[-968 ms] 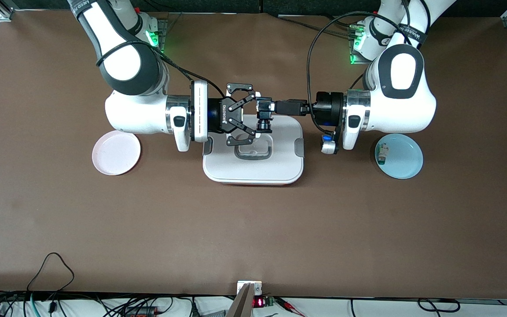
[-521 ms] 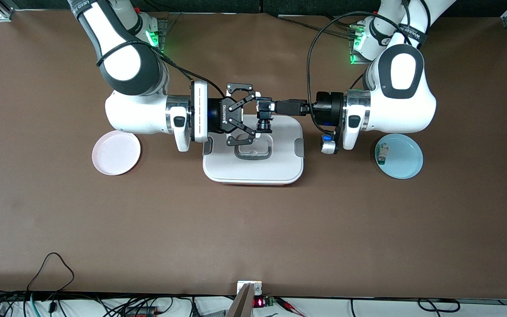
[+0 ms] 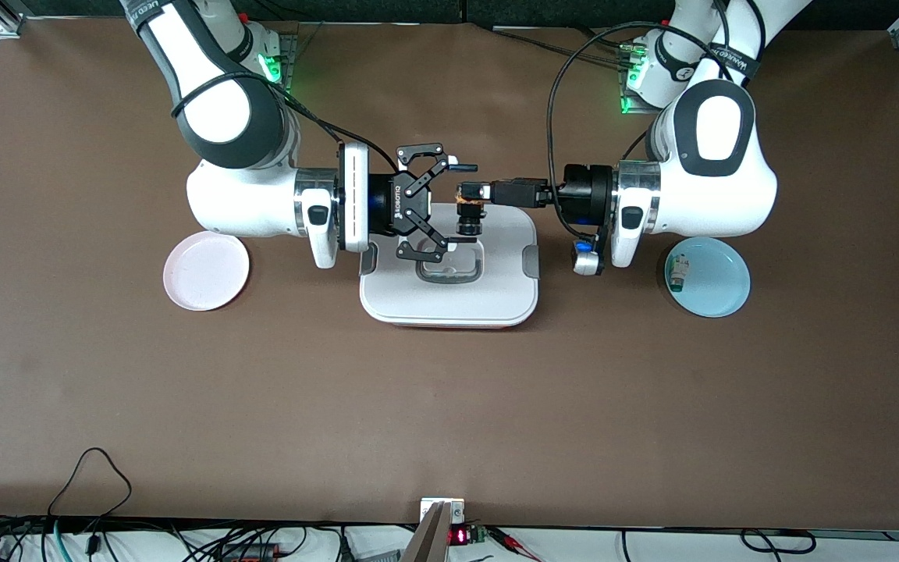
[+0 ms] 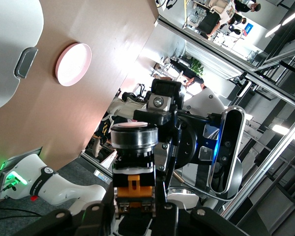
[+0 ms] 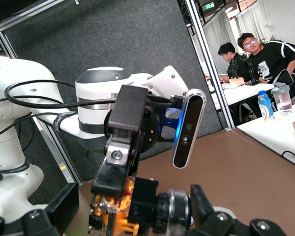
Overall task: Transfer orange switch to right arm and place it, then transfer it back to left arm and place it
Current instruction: 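Open the right gripper and withdraw it while the left gripper holds the switch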
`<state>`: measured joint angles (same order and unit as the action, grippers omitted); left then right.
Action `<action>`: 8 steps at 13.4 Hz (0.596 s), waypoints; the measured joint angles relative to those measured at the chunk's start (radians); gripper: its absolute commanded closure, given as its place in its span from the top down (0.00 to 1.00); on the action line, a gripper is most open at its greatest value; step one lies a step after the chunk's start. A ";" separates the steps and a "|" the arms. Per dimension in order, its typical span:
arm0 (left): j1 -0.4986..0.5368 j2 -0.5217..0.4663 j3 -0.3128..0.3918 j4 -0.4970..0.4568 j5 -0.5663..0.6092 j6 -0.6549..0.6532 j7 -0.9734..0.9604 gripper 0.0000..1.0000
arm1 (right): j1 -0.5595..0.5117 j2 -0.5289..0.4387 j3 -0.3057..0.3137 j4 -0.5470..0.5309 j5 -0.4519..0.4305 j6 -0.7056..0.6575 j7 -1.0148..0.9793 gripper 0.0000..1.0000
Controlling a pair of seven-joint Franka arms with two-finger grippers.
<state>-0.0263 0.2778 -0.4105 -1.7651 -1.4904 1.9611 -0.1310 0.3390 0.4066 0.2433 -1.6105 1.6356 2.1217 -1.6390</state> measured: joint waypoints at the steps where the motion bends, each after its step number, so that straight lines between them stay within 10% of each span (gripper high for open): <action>1: 0.000 0.000 0.001 -0.001 0.021 -0.015 0.008 0.00 | 0.000 -0.002 0.000 -0.002 0.000 0.000 0.002 1.00; 8: 0.148 0.002 0.007 -0.012 0.538 -0.341 0.375 0.00 | -0.130 -0.105 -0.011 -0.157 -0.038 0.000 0.004 1.00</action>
<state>0.1219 0.2794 -0.4030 -1.7773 -0.9522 1.6201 0.2435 0.2086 0.3012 0.2328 -1.7675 1.5976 2.1220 -1.6353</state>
